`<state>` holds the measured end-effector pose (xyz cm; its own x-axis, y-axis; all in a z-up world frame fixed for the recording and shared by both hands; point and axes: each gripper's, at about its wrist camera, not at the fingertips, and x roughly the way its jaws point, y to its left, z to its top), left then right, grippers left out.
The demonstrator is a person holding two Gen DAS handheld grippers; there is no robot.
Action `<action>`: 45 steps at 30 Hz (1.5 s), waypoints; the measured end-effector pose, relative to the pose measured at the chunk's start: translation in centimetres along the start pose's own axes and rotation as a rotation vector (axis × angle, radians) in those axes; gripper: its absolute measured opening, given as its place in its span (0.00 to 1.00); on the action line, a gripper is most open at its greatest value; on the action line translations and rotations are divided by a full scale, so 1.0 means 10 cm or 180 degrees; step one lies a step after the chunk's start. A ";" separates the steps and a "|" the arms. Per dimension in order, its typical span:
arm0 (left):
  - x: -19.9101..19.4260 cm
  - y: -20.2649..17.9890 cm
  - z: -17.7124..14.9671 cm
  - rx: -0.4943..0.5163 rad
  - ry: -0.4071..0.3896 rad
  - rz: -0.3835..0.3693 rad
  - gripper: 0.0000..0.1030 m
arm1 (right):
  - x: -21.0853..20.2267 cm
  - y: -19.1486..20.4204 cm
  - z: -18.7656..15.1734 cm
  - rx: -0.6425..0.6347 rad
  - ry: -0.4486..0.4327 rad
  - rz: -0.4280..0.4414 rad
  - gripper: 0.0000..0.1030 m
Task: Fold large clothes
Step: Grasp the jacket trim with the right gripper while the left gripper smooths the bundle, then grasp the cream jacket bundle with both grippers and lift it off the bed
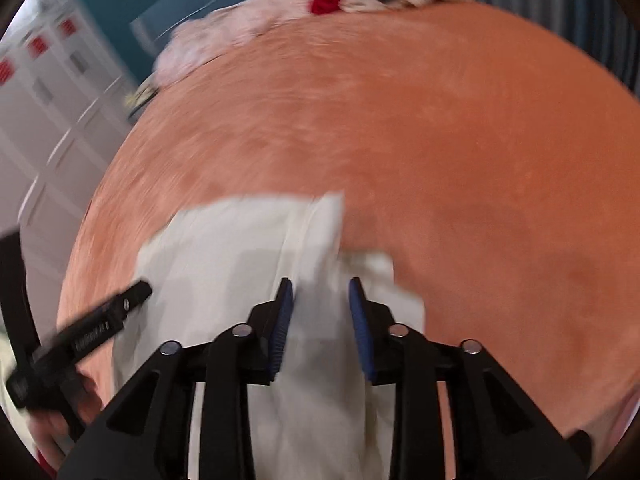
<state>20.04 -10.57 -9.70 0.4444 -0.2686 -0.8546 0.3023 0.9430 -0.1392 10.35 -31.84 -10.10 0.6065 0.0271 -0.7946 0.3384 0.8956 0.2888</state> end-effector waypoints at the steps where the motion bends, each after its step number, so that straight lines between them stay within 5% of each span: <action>1: -0.09 0.01 -0.10 0.0011 0.0026 -0.0038 0.60 | -0.05 0.03 -0.08 -0.0079 0.0051 0.0012 0.16; 8: -0.25 -0.05 -0.58 0.0100 -0.0016 0.0130 0.61 | 0.11 -0.18 -0.49 -0.0133 0.0408 -0.0314 0.03; 19: -0.26 -0.11 -0.68 0.0083 -0.0095 0.0351 0.62 | -0.01 -0.37 -0.53 0.0202 0.0355 -0.0055 0.05; 21: -0.28 -0.09 -0.67 0.0049 -0.0065 0.0335 0.64 | -0.10 -0.44 -0.53 0.0369 0.0324 0.0069 0.13; 25: -0.31 -0.02 -0.70 -0.0054 -0.0010 0.0306 0.72 | -0.17 -0.57 -0.55 0.0532 0.0299 0.0048 0.53; 32: -0.28 0.33 -0.72 -0.0628 0.0253 -0.0167 0.85 | -0.05 -0.79 -0.67 0.0901 0.0474 0.0446 0.63; 45: 0.06 0.56 -0.68 -0.1081 0.0471 -0.0903 0.95 | 0.29 -0.94 -0.71 0.1333 0.0633 0.1046 0.69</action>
<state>16.27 -4.07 -14.38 0.2515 -0.5176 -0.8178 0.0903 0.8538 -0.5127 3.83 -37.01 -18.85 0.5946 0.3940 -0.7008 0.4357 0.5746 0.6928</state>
